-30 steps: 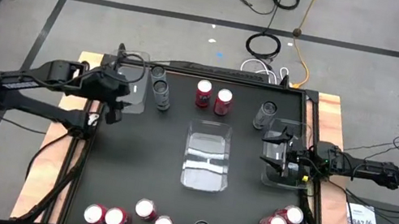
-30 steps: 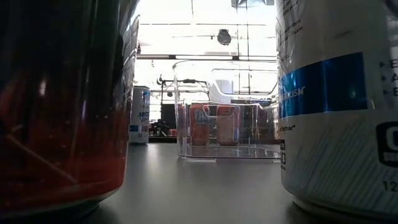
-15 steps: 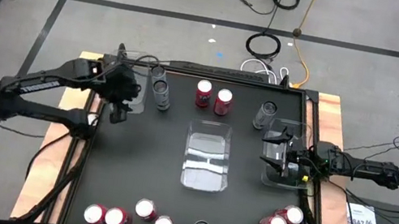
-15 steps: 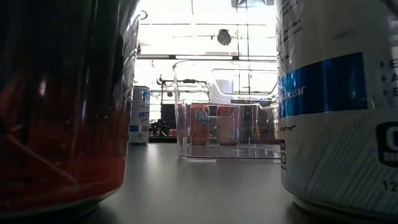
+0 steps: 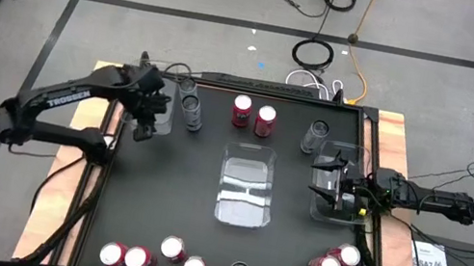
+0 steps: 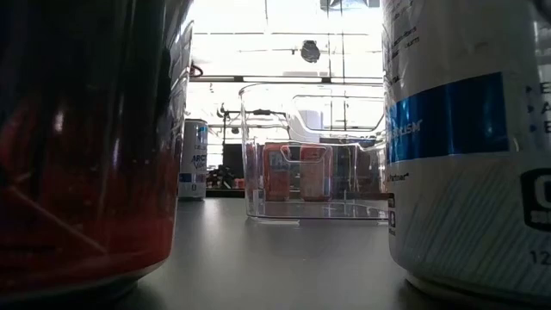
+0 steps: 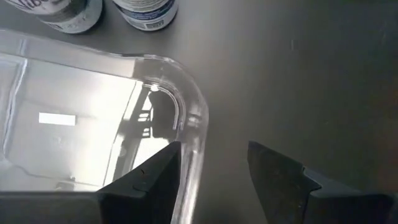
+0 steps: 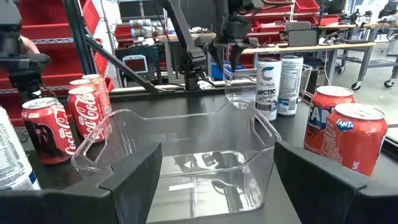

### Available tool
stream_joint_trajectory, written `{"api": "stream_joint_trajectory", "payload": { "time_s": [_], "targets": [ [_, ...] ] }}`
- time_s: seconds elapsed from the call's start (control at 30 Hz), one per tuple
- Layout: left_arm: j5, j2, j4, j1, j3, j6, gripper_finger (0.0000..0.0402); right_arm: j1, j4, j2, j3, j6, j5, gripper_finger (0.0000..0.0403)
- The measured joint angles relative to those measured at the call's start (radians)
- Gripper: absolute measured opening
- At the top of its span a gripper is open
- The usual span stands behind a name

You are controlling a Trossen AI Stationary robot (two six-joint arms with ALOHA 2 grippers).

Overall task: Sort soda cans
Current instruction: Move the transparent bins to the center of the table

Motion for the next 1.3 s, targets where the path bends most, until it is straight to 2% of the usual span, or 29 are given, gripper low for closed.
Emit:
{"api": "stream_joint_trajectory", "payload": {
  "time_s": [0.23, 0.43, 0.73, 0.87, 1.13, 1.2, 1.3],
  "targets": [
    [-0.003, 0.086, 0.040, 0.006, 0.000, 0.033, 0.0196, 0.000, 0.000, 0.000, 0.000, 0.000, 0.000, 0.0303],
    [-0.148, 0.147, 0.062, 0.007, 0.000, 0.027, 0.0196, 0.000, 0.000, 0.000, 0.000, 0.000, 0.000, 0.0303],
    [-0.150, 0.219, 0.083, 0.007, 0.000, 0.026, 0.0192, 0.000, 0.000, 0.000, 0.000, 0.000, 0.000, 0.0303],
    [-0.149, 0.220, 0.083, 0.006, 0.000, 0.024, 0.0155, 0.000, 0.000, 0.000, 0.000, 0.000, 0.000, 0.0303],
    [-0.130, 0.219, 0.066, 0.004, 0.000, -0.023, 0.0026, 0.000, 0.000, 0.000, 0.000, 0.000, 0.000, 0.0303],
    [-0.131, 0.218, 0.057, 0.004, 0.000, -0.036, 0.0013, 0.000, 0.000, 0.000, 0.000, 0.000, 0.000, 0.0303],
    [-0.136, 0.218, 0.044, 0.000, 0.002, -0.073, 0.0013, 0.000, 0.000, 0.000, 0.000, 0.000, 0.000, 0.0303]
  ]
}}
